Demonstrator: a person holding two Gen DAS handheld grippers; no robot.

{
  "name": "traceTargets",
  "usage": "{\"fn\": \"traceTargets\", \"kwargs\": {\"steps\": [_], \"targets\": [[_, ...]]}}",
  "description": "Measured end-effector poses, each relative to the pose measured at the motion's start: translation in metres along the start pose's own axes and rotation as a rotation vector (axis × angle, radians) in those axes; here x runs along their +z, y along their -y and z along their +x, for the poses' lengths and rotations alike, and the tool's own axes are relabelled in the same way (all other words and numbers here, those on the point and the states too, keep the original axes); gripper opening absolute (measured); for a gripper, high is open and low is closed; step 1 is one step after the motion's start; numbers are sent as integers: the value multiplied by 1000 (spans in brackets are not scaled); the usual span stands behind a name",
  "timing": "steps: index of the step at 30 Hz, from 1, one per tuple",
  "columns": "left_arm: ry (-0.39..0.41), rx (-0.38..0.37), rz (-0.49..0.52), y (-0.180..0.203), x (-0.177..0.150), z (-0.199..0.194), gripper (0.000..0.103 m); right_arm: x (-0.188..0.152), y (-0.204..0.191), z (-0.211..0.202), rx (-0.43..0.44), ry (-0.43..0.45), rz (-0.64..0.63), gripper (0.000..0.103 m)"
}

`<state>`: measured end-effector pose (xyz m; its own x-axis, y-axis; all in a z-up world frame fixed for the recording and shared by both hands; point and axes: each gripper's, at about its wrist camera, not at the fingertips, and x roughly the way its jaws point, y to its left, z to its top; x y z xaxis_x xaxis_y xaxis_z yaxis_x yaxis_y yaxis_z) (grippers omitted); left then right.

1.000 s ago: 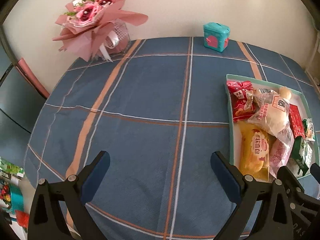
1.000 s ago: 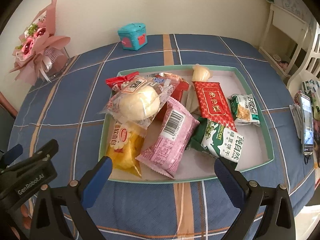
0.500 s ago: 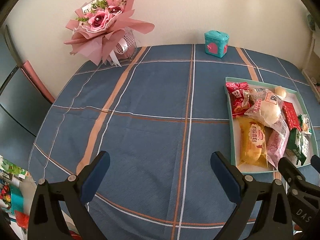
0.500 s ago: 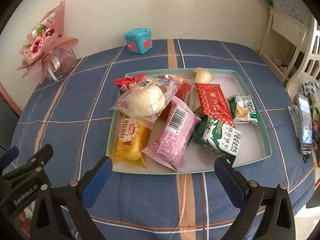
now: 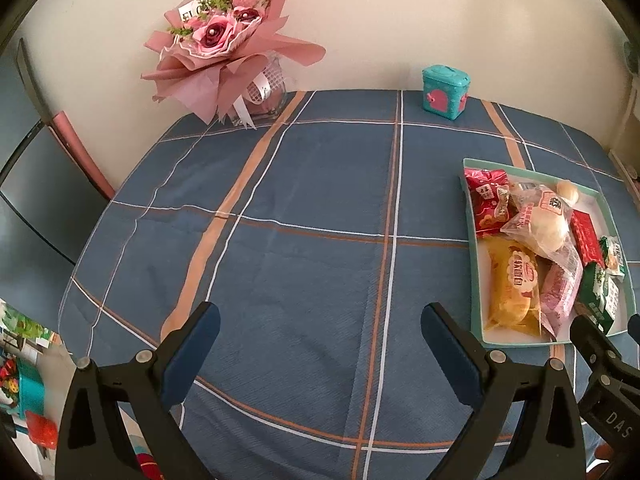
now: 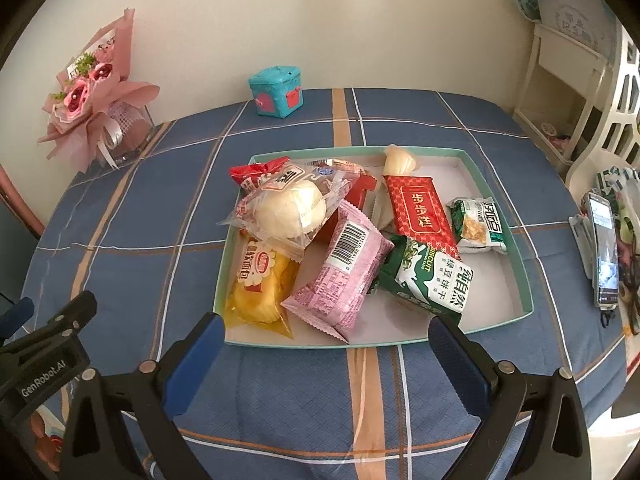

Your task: Organize snacks

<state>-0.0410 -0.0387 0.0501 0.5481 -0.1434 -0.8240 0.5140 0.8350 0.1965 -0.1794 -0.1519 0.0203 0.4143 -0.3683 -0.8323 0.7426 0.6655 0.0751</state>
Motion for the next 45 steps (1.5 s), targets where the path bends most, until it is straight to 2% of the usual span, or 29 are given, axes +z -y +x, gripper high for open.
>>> {"fn": "traceTargets", "kwargs": {"steps": [11,45], "targets": [[-57,8,-4,-5,-1,19,100,0,-4,14,-19,-26,-21,103],[-72,1,0,-8,-1,23,100,0,-5,21,-25,-42,-37,103]]}}
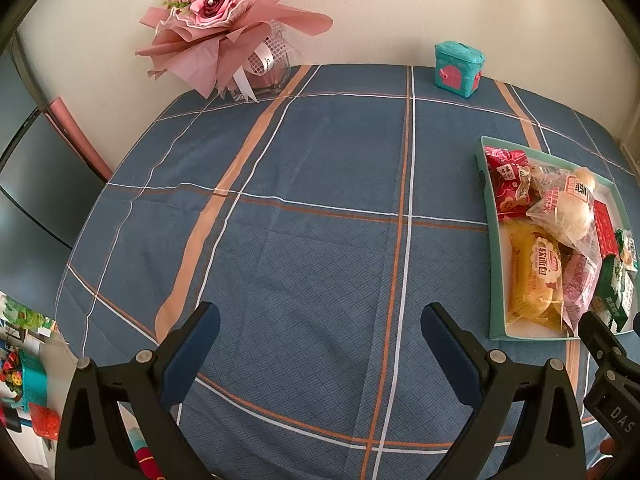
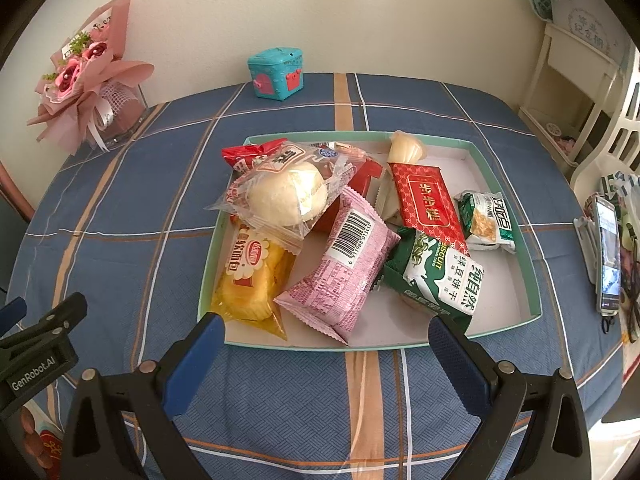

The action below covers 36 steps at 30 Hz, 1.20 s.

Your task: Organize snacks

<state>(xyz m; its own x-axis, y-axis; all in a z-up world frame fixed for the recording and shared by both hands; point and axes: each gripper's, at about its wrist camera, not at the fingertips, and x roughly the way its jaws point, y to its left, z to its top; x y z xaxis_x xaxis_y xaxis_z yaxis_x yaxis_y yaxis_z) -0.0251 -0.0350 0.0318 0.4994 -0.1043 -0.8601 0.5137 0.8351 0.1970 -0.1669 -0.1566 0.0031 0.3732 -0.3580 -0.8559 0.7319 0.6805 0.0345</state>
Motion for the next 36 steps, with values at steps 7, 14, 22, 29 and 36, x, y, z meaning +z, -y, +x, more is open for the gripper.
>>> {"fn": "traceTargets", "kwargs": {"steps": [7,14,22,29,36], "targets": [[-1,-1,0,0,-1,0,100,0,0,1,0,-1,1,103],[-1,-1,1,-1,-1,0,100,-2,0,3,-1,-4,1,103],[-2,-2,1,-1,-1,0,100,-1,-1,3,-1,-4,1,103],[-4,2,2,-1,-2,0,100,-1,0,3,-1,-5,0,103],[29,-37,11,-1,-5,-5,100,-1,0,3,1,-5,-1,103]]}}
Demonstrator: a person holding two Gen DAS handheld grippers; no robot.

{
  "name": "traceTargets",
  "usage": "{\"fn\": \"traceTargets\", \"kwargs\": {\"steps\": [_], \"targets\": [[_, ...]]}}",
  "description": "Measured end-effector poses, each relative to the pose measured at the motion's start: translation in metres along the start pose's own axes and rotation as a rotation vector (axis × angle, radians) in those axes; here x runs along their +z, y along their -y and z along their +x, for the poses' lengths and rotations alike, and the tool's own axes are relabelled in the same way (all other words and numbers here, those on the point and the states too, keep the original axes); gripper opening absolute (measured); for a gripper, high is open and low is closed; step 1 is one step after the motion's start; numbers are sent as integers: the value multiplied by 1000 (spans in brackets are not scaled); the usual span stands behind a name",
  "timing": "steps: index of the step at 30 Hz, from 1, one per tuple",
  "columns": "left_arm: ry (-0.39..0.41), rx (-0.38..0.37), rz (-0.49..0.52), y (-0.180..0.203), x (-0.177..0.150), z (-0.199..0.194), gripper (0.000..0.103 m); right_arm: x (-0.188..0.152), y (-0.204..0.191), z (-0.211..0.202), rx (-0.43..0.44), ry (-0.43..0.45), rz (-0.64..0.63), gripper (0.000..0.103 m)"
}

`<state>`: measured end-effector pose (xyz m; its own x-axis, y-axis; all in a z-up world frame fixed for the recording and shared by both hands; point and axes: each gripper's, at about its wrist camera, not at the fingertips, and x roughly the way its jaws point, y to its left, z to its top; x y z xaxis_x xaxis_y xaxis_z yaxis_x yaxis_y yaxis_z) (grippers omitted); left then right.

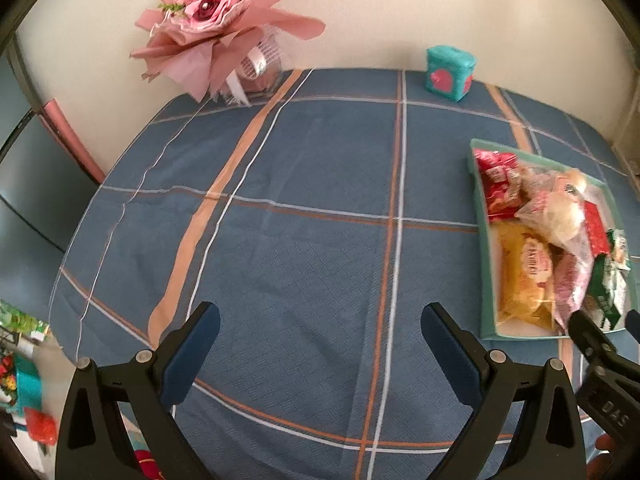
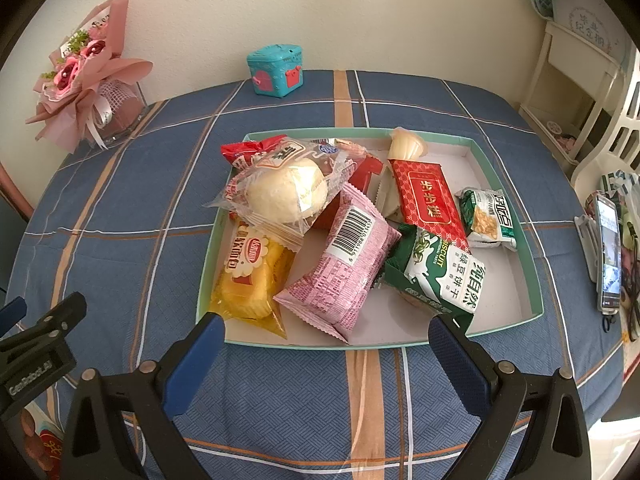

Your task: Organize snacks

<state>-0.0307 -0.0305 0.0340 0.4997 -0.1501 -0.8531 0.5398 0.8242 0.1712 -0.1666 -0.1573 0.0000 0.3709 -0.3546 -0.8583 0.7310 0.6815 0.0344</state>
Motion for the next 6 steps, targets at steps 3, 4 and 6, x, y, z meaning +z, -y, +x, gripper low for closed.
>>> {"fn": "traceTargets", "kwargs": {"steps": [3,4,6], "targets": [[7,8,17,3,0,-1,100,0,0,0,0,0,-1,103],[3,5,15,3,0,-1,100,0,0,0,0,0,-1,103],[-1,4,14,2,0,0,100,1,0,0,-1,0,0,103]]}}
